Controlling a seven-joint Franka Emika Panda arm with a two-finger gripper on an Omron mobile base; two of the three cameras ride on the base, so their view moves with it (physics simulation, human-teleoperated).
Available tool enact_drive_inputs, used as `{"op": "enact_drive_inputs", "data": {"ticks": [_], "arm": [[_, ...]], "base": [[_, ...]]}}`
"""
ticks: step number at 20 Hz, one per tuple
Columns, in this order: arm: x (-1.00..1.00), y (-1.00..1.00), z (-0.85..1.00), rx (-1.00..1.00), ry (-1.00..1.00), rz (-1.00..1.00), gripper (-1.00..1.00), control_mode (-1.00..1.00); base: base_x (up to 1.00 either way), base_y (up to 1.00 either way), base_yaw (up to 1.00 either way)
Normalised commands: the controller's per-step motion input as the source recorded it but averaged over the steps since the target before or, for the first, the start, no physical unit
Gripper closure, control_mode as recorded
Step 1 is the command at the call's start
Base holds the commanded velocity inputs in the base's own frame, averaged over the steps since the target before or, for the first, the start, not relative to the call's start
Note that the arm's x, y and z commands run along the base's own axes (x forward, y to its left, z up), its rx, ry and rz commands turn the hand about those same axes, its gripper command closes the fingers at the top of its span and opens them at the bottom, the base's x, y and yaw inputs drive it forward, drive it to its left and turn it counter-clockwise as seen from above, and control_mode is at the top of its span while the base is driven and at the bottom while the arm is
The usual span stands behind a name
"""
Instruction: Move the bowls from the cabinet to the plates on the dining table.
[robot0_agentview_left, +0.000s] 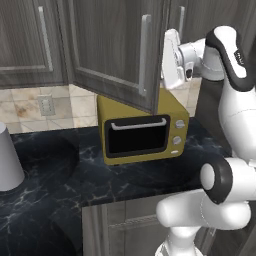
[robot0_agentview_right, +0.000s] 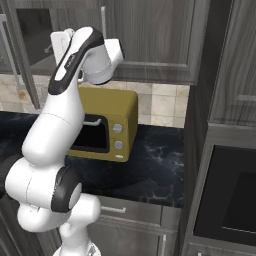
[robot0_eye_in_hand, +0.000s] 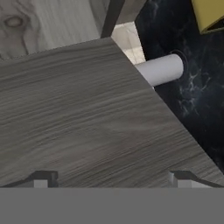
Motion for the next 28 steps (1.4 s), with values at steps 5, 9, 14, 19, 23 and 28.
{"op": "enact_drive_inputs", "data": {"ticks": [5,9,14,19,23,28], "arm": [[0.01,0.47,0.00,0.01,0.04,0.05,-1.00,-1.00],[-0.31,0.58,0.06,0.00,0.00,0.04,-1.00,-1.00],[-0.58,0.71,0.07,0.00,0.00,0.06,-1.00,-1.00],[-0.60,0.72,0.01,0.00,0.00,0.07,-1.00,-1.00],[-0.41,0.67,0.00,0.00,0.00,0.06,-1.00,-1.00],[-0.09,0.42,0.00,0.00,0.00,0.00,-1.00,-1.00]], "base": [[0.00,0.00,0.00],[0.00,0.00,0.00],[0.00,0.00,0.00],[0.00,0.00,0.00],[0.00,0.00,0.00],[0.00,0.00,0.00]]}}
